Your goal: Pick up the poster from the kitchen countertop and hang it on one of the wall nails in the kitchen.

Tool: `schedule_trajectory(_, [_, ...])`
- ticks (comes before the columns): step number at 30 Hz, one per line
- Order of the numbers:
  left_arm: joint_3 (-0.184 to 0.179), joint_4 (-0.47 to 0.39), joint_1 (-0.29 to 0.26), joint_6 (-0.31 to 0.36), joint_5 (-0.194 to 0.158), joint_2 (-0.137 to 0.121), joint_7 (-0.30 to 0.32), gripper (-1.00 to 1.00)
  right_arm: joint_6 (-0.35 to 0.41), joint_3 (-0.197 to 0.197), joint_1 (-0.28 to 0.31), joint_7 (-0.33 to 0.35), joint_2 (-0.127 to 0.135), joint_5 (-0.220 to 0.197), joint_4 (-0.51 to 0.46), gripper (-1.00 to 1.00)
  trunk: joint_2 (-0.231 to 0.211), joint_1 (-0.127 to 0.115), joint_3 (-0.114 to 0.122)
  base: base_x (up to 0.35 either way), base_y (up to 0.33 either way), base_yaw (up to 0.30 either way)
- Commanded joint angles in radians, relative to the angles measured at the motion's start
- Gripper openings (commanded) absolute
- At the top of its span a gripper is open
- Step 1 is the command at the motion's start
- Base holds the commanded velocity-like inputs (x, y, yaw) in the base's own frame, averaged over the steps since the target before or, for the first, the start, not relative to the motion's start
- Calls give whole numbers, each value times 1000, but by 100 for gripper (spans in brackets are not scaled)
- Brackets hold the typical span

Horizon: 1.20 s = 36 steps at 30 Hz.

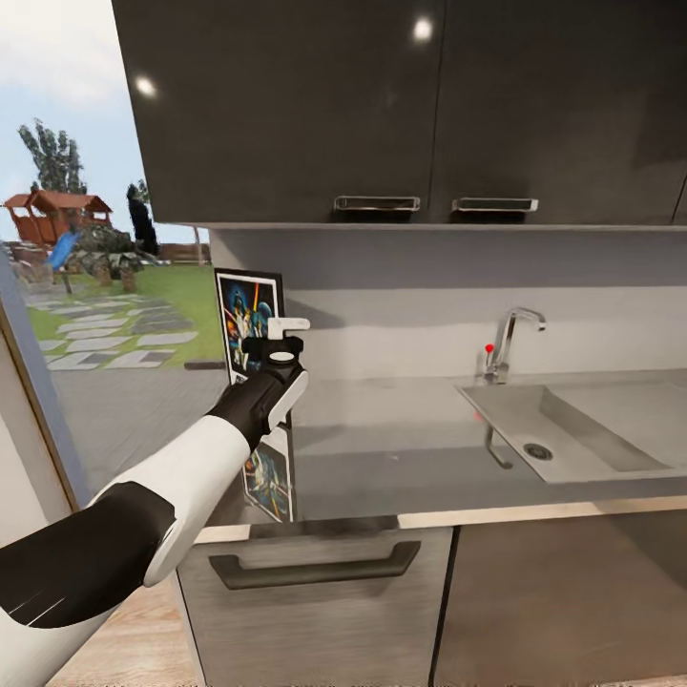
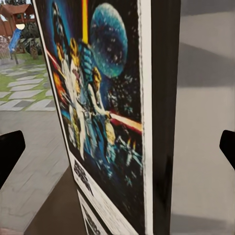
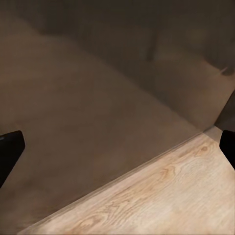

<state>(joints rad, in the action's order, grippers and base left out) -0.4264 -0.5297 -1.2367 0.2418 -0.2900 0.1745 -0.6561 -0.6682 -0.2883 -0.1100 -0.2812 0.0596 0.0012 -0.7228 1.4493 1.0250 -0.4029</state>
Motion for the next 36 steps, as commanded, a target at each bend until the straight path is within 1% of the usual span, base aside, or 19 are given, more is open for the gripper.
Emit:
schedule_trajectory(1, [-5,-1,-1,6,-3,0,-7,100,-1,1,0,-4,0,0,-1,100,1,0,-3,0,0,0])
schedule_trajectory(21, [-5,-11,-1,-1,0,0,-8,100,-1,-1,0,-3,1,0,-1,100,1,0,-7,1,0,0])
schedule_trajectory(30, [-5,-12,-1,-3,0,0,-8,100,-1,1,0,-3,0,1,-1,100,1,0,-7,127,0,0])
schedule_trajectory(36, [-5,-10,-1,-21,0,0,-8,100,-1,1,0,-3,0,2,-1,100,1,0,-7,23,0,0])
